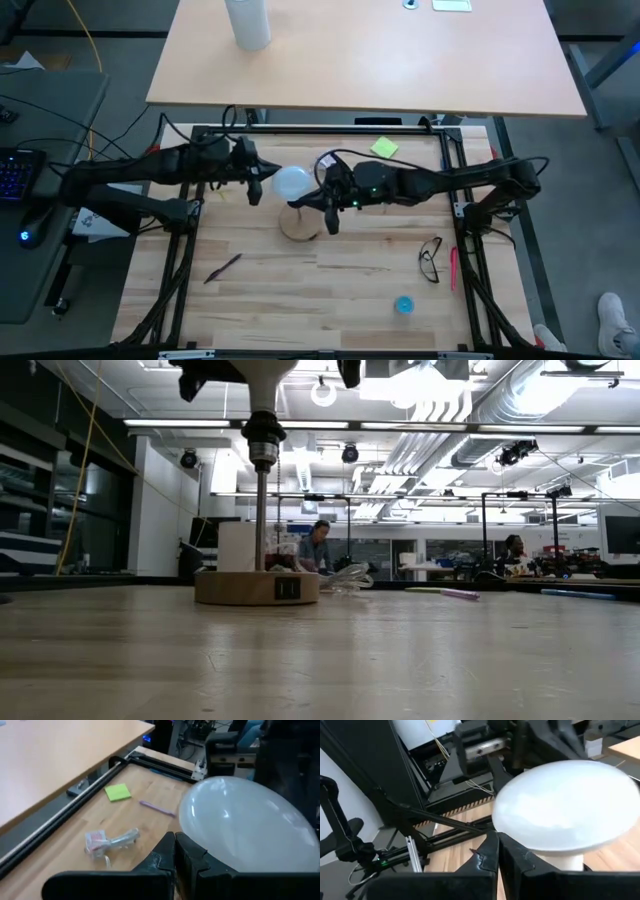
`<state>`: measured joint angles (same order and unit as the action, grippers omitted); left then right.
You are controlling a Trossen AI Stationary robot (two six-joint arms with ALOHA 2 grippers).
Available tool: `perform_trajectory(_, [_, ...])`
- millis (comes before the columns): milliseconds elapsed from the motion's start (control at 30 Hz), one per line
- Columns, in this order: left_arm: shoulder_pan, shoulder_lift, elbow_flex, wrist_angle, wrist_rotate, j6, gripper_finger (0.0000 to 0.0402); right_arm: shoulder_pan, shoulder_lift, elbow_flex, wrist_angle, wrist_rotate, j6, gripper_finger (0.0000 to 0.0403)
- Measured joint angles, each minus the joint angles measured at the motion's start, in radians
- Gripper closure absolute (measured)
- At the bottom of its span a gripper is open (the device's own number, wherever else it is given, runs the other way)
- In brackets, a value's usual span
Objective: Screw lightbulb
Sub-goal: Remove the lightbulb from the lamp
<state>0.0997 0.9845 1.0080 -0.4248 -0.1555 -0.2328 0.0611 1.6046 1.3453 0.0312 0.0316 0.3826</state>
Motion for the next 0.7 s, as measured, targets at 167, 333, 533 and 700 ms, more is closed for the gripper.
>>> perform_trajectory(167, [-0.030, -0.040, 0.000, -0.046, -0.025, -0.041, 0.0402, -0.013, -0.016, 0.000, -0.052, 0.013, -0.006, 0.0403])
perform_trajectory(333, [-0.051, -0.068, 0.000, -0.080, -0.053, -0.072, 0.0401, -0.030, -0.017, 0.000, -0.059, 0.015, 0.001, 0.0403])
perform_trajectory(533, [-0.071, -0.092, 0.000, -0.116, -0.067, -0.105, 0.0402, -0.054, -0.017, 0.000, -0.065, 0.017, 0.002, 0.0403])
perform_trajectory(700, [-0.089, -0.106, 0.000, -0.124, -0.076, -0.131, 0.0402, -0.077, -0.017, 0.001, -0.080, 0.017, 0.002, 0.0403])
